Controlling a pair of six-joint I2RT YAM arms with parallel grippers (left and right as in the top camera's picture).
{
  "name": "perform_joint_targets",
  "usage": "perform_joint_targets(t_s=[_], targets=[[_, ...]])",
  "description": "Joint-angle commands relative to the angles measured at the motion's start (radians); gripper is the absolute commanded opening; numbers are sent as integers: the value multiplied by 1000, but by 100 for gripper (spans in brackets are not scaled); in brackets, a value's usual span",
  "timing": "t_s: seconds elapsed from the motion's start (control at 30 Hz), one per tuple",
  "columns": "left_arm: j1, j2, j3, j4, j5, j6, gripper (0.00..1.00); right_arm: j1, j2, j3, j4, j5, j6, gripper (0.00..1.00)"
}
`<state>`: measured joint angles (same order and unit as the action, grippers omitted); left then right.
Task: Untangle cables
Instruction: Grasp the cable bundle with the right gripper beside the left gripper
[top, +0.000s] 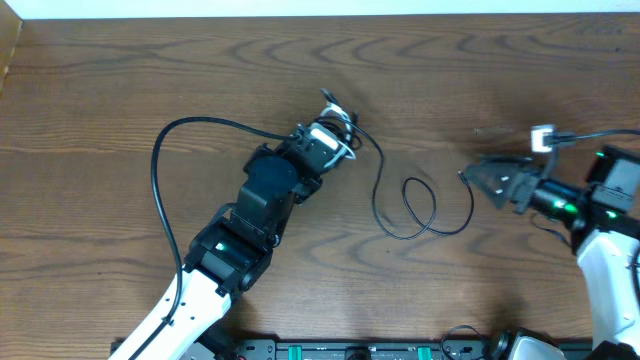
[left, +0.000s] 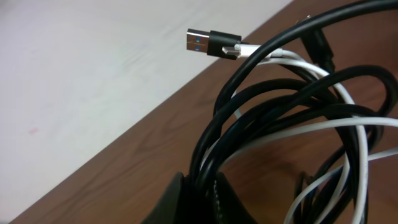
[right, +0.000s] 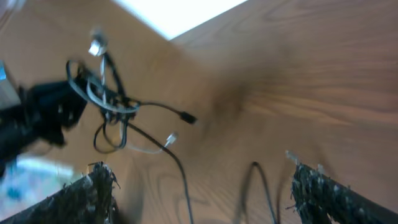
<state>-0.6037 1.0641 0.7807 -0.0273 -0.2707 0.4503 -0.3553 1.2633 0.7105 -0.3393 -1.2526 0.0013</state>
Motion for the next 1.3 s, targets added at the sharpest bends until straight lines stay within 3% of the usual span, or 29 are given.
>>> perform_joint_targets(t_s=[0.0,0.17,0.3,0.57,0.87,0.97,1.07,1.2,1.27], targets=[[-3,-14,17,4,158,10,8,153,2,7,0,-29,-143,90],[-3,-13,17,3,314,10,7,368,2,7,76,74,-174,89],[-3,-13,17,-37,373,14,7,486,2,7,177,206,-111,89],[-4,-13,17,-76,542,13,8,558,2,7,319,283,20,90],[-4,-13,17,-73,552,13,8,637,2,7,362,283,28,88],[-4,-13,17,-73,578,13,7,645,2,7,378,319,55,72],[-4,-13,17,-69,615,13,8,645,2,7,373,386,120,39],[-4,-13,17,-65,622,13,7,645,2,7,373,386,126,8],[-4,-13,17,-65,622,13,8,645,2,7,373,386,134,1]])
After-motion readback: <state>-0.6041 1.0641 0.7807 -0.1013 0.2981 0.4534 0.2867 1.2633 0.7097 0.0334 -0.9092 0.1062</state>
